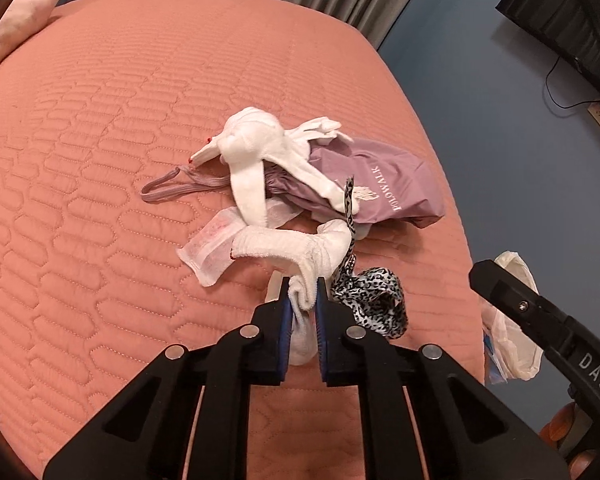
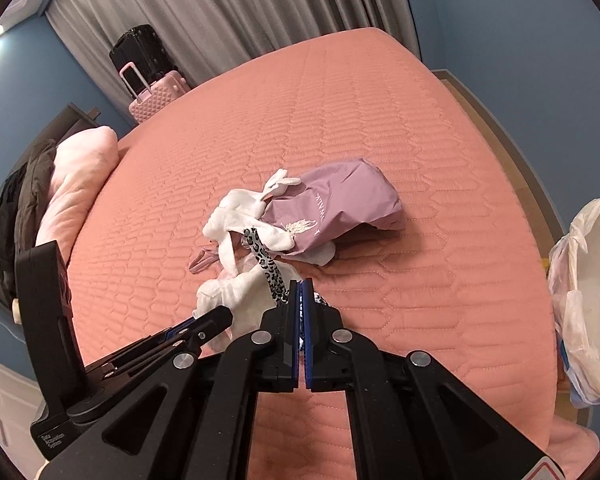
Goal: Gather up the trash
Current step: 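Grasp the white glove with the left tool while the right grasps the leopard-print strap, then carry glove and strap over the wastebasket and open both tools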
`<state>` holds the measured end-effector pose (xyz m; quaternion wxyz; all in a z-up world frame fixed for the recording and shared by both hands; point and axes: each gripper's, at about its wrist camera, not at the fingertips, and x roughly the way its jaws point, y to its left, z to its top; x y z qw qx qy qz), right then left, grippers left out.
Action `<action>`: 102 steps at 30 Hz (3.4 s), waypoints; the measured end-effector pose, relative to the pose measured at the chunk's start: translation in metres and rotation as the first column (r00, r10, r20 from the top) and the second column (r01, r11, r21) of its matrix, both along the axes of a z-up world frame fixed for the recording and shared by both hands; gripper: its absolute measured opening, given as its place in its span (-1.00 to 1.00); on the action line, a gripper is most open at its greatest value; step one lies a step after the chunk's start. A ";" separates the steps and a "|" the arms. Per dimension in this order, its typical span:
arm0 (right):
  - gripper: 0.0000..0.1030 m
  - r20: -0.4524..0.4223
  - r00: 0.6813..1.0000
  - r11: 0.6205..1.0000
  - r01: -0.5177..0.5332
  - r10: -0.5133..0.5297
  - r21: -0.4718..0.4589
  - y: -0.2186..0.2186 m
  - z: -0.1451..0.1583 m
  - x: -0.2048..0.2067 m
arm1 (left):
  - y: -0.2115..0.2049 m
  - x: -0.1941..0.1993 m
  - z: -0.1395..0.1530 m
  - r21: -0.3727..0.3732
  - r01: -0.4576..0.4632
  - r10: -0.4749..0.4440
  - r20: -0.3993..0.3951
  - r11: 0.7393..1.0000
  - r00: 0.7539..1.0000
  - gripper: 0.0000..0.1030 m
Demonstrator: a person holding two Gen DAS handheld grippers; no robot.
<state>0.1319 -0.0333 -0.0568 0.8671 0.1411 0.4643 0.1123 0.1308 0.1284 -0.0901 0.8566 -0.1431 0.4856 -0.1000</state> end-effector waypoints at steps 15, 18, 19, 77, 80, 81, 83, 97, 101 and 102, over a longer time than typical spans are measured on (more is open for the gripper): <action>-0.11 -0.111 0.994 0.999 -0.014 0.010 -0.034 0.003 -0.053 0.003 | -0.016 -0.007 0.007 0.025 0.027 -0.027 0.002 0.999 1.000 -0.79; -0.06 -0.130 0.991 0.999 -0.026 0.022 -0.024 0.011 -0.064 0.012 | -0.014 -0.006 0.003 0.024 0.023 -0.023 -0.009 0.999 1.000 -0.79; -0.05 -0.136 0.990 0.999 -0.027 0.023 -0.026 0.013 -0.068 0.015 | -0.014 -0.005 0.001 0.026 0.021 -0.021 -0.012 0.999 1.000 -0.79; -0.76 0.152 0.856 0.869 0.480 -0.494 0.119 -0.290 0.072 -0.136 | -0.303 -0.063 0.118 0.150 0.533 -0.554 0.235 0.833 0.799 -0.79; -0.76 0.147 0.849 0.861 0.493 -0.507 0.123 -0.294 0.070 -0.138 | -0.313 -0.064 0.118 0.158 0.550 -0.572 0.234 0.820 0.786 -0.78; -0.76 0.146 0.847 0.859 0.497 -0.511 0.125 -0.295 0.068 -0.139 | -0.317 -0.064 0.118 0.160 0.556 -0.579 0.234 0.816 0.781 -0.78; -0.76 0.144 0.843 0.855 0.503 -0.517 0.129 -0.298 0.067 -0.141 | -0.320 -0.064 0.118 0.160 0.564 -0.586 0.236 0.810 0.775 -0.76; -0.76 0.138 0.831 0.842 0.524 -0.539 0.129 -0.306 0.063 -0.151 | -0.332 -0.054 0.123 0.131 0.547 -0.561 0.258 0.827 0.786 0.00; -0.75 0.137 0.833 0.843 0.523 -0.536 0.125 -0.306 0.062 -0.148 | -0.323 -0.048 0.124 0.110 0.509 -0.519 0.271 0.854 0.811 0.14; -0.74 0.137 0.833 0.844 0.522 -0.536 0.123 -0.306 0.062 -0.147 | -0.320 -0.046 0.123 0.108 0.503 -0.512 0.269 0.858 0.816 0.14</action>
